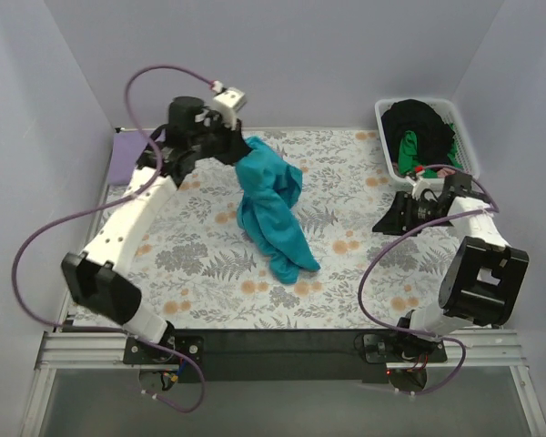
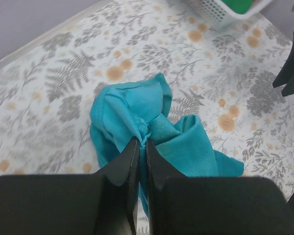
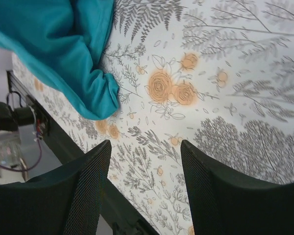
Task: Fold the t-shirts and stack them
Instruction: Flatten the tshirt out
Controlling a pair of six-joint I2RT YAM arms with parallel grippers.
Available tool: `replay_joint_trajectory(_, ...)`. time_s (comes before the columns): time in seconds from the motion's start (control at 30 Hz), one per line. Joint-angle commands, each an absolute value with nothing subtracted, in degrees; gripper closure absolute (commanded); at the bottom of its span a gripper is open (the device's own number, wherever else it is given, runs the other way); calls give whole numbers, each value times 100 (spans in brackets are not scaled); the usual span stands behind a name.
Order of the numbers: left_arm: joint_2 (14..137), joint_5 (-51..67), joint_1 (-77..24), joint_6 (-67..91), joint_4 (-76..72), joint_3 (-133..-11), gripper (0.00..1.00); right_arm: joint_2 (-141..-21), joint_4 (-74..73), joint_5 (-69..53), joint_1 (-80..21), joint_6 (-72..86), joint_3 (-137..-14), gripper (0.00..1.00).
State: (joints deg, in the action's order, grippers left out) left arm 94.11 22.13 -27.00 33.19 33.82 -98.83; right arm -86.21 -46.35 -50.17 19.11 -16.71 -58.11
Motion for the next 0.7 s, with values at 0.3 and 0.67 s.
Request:
replay_joint_trajectory(0.3, 7146, 2796, -600, 3463, 3489, -5523, 100, -8973, -2988, -3737, -710, -650, -6021, 33)
replay_joint_trajectory(0.67, 7364, 2294, -114, 3516, 3472, -5273, 100, -9141, -3120, -3946, -1977, -791, -5634, 36)
